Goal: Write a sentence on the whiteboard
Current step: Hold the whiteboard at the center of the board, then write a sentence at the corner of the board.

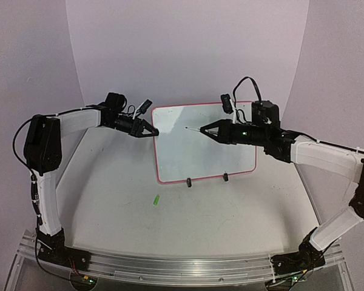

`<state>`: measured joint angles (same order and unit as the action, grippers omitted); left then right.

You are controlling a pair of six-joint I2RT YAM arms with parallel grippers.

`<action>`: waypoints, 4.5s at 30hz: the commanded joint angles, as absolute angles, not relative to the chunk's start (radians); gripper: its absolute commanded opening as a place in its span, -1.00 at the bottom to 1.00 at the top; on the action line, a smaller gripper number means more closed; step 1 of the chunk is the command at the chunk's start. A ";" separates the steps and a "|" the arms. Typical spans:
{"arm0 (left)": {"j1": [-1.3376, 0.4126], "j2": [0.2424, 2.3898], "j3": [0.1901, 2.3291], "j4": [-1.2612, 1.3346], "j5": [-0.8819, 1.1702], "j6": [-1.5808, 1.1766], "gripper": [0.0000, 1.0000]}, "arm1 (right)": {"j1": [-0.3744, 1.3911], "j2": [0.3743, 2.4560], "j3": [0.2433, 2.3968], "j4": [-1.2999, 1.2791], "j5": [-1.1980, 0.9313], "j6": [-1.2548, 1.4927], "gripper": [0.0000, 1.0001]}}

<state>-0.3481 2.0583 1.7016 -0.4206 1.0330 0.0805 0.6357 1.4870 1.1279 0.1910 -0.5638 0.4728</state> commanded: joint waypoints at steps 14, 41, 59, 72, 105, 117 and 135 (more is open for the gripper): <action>-0.345 2.018 1.783 -0.506 1.025 0.185 -0.62 | 0.646 1.675 1.338 0.255 -0.583 0.454 -1.00; -0.347 1.994 1.732 -0.558 0.963 0.336 -1.00 | 0.647 1.984 1.641 0.258 -0.645 0.461 -1.00; -0.350 1.993 1.732 -0.574 0.965 0.346 -1.00 | 0.647 2.073 1.737 0.257 -0.600 0.473 -1.00; -0.356 1.992 1.737 -0.586 0.958 0.355 -1.00 | 0.648 2.075 1.710 0.240 -0.550 0.461 -1.00; -0.356 1.991 1.735 -0.578 0.947 0.345 -1.00 | 0.647 1.928 1.498 0.394 -0.593 0.478 -1.00; -0.356 1.991 1.734 -0.578 0.947 0.345 -1.00 | 0.649 1.979 1.542 0.374 -0.561 0.484 -1.00; -0.357 1.996 1.734 -0.580 0.941 0.347 -1.00 | 0.661 2.052 1.613 0.291 -0.539 0.453 -1.00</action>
